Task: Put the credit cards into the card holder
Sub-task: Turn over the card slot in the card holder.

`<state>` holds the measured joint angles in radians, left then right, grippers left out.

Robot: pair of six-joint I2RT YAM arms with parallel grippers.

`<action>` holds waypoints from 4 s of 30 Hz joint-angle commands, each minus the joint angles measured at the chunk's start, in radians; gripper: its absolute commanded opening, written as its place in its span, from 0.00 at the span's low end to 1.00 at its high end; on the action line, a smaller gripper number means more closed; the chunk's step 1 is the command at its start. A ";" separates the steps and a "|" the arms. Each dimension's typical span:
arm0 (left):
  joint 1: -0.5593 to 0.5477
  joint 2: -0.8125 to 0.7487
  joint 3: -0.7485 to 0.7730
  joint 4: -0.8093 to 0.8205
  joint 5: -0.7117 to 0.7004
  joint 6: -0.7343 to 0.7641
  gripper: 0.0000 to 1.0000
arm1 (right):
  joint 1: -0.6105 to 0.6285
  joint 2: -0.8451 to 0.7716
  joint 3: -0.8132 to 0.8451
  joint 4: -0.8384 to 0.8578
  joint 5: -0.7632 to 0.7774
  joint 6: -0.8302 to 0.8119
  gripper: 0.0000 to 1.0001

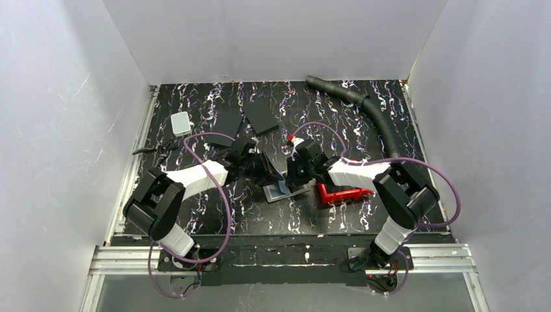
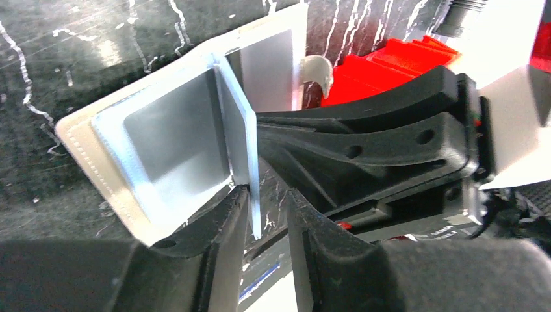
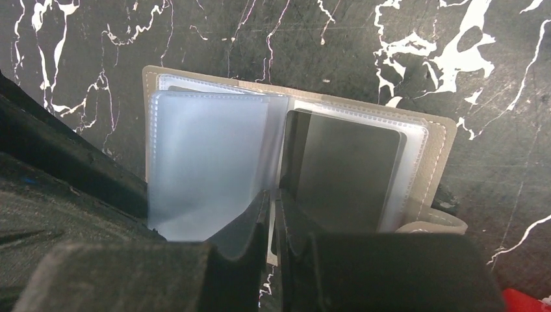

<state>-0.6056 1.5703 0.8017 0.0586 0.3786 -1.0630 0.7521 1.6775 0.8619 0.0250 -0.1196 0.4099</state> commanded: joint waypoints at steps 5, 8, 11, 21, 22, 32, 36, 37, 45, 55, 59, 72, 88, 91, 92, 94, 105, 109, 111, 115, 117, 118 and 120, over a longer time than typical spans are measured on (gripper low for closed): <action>-0.020 0.033 0.071 0.010 0.034 0.017 0.21 | -0.051 -0.037 -0.008 -0.043 -0.084 0.083 0.16; -0.030 0.059 0.100 0.010 0.044 0.024 0.22 | -0.069 -0.038 -0.013 -0.051 -0.095 0.088 0.17; -0.037 0.087 0.118 0.009 0.055 0.020 0.22 | -0.081 -0.047 -0.009 -0.075 -0.087 0.083 0.18; -0.041 0.065 0.085 -0.023 0.005 0.049 0.30 | -0.091 -0.126 0.041 -0.200 -0.057 0.039 0.25; -0.041 0.064 0.084 -0.023 0.005 0.050 0.31 | -0.091 -0.130 0.045 -0.207 -0.058 0.038 0.25; -0.041 0.053 0.091 -0.021 0.001 0.057 0.33 | -0.089 -0.207 0.021 -0.181 -0.226 0.030 0.45; -0.042 0.046 0.086 -0.020 -0.005 0.053 0.30 | -0.087 -0.255 -0.045 -0.098 -0.236 0.059 0.53; -0.042 0.045 0.085 -0.022 -0.006 0.051 0.30 | -0.086 -0.260 -0.052 -0.083 -0.245 0.063 0.54; -0.041 0.043 0.087 -0.020 -0.001 0.048 0.30 | -0.059 -0.215 -0.064 -0.002 -0.255 0.088 0.56; -0.042 0.042 0.091 -0.020 -0.001 0.041 0.31 | -0.056 -0.157 -0.042 -0.064 -0.211 0.064 0.43; -0.042 0.043 0.091 -0.018 -0.001 0.040 0.31 | -0.047 -0.174 -0.035 -0.072 -0.207 0.060 0.47; -0.041 0.049 0.091 -0.016 0.001 0.038 0.31 | -0.028 -0.195 -0.029 -0.096 -0.151 0.054 0.43; -0.041 0.053 0.088 -0.017 0.002 0.041 0.33 | -0.075 -0.196 -0.072 0.006 -0.243 0.118 0.12; -0.042 0.048 0.086 -0.016 -0.001 0.041 0.34 | -0.079 -0.186 -0.067 -0.005 -0.248 0.108 0.11; -0.042 0.049 0.088 -0.017 0.000 0.041 0.34 | -0.078 -0.185 -0.067 0.000 -0.265 0.101 0.16; -0.042 0.051 0.091 -0.017 0.001 0.041 0.34 | -0.074 -0.191 -0.069 0.009 -0.287 0.096 0.31; -0.043 0.053 0.097 -0.016 0.004 0.040 0.34 | -0.068 -0.145 -0.066 0.004 -0.264 0.066 0.38; -0.042 0.053 0.100 -0.018 0.006 0.041 0.34 | -0.069 -0.146 -0.063 0.002 -0.247 0.073 0.30; -0.043 0.055 0.104 -0.019 0.009 0.042 0.34 | -0.070 -0.142 -0.064 -0.005 -0.235 0.078 0.28; -0.042 0.056 0.104 -0.019 0.009 0.044 0.34 | -0.071 -0.151 -0.069 -0.006 -0.222 0.082 0.25; -0.043 0.055 0.104 -0.019 0.009 0.044 0.34 | -0.070 -0.153 -0.066 -0.018 -0.206 0.079 0.22; -0.043 0.054 0.103 -0.019 0.009 0.045 0.34 | -0.070 -0.154 -0.066 -0.023 -0.198 0.077 0.19; -0.043 0.054 0.103 -0.021 0.009 0.047 0.34 | -0.069 -0.158 -0.064 -0.036 -0.179 0.075 0.16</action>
<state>-0.6437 1.6585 0.8913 0.0517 0.3820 -1.0290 0.6811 1.5291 0.7944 0.0002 -0.3458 0.4938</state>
